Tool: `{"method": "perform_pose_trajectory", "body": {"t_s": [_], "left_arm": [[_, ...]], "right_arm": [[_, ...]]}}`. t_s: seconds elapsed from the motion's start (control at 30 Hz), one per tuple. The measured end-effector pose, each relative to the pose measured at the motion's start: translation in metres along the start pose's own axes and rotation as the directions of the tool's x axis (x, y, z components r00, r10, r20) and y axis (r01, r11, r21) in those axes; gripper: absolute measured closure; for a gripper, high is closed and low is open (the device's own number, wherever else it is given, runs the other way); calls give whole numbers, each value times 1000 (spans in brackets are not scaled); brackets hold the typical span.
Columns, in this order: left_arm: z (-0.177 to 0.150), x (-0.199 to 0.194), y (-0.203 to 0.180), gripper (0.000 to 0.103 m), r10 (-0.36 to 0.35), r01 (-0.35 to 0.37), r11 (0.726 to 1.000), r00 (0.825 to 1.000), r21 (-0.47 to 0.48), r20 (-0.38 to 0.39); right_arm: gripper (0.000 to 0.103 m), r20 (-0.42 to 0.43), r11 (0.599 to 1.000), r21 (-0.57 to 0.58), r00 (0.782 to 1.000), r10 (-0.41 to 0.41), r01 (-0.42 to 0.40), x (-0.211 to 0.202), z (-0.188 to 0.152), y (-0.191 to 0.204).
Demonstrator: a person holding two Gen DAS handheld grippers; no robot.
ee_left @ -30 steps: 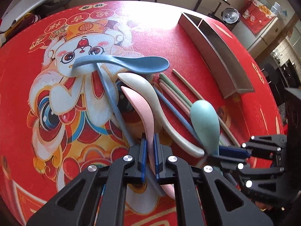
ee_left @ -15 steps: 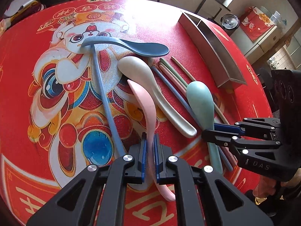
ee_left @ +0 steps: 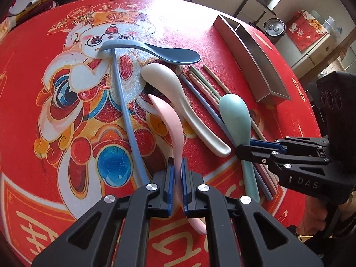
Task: Organize utensils
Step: 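Lift the pink spoon with the left gripper while the right gripper lifts the teal spoon, then lower both spoons into the steel tray and open both grippers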
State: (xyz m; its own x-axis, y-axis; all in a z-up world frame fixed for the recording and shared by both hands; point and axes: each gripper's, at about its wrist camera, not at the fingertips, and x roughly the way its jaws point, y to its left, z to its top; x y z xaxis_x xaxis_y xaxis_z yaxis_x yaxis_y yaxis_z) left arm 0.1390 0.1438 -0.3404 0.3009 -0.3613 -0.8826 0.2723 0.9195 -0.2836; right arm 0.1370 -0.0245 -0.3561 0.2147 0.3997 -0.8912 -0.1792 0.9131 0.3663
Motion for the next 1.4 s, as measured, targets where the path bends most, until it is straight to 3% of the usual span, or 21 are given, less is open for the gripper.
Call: {"method": "perform_pose_trajectory", "body": {"t_s": [0.23, 0.4, 0.8, 1.03, 1.23, 1.4], "left_arm": [[0, -8, -3, 97, 6, -6, 1000, 1000, 8, 12], [7, -15, -3, 97, -6, 6, 1000, 1000, -6, 24], [42, -41, -16, 97, -48, 48, 999, 996, -1, 77], [105, -24, -57, 97, -109, 105, 993, 989, 50, 99], [181, 13, -108, 97, -151, 138, 984, 983, 115, 105], [231, 49, -135, 97, -155, 146, 982, 985, 120, 70]], "right_arm": [[90, -7, 1000, -19, 1000, -22, 21, 1, 4, 5], [97, 15, 998, -60, 999, -31, 32, -3, 6, 13], [97, 114, 999, -4, 992, 45, -45, -50, 22, -8], [97, 197, 999, 9, 980, -37, 36, -96, 57, -55], [97, 161, 992, 26, 978, -129, 126, -95, 95, -109], [97, 137, 988, 41, 979, -154, 150, -86, 114, -130]]}}
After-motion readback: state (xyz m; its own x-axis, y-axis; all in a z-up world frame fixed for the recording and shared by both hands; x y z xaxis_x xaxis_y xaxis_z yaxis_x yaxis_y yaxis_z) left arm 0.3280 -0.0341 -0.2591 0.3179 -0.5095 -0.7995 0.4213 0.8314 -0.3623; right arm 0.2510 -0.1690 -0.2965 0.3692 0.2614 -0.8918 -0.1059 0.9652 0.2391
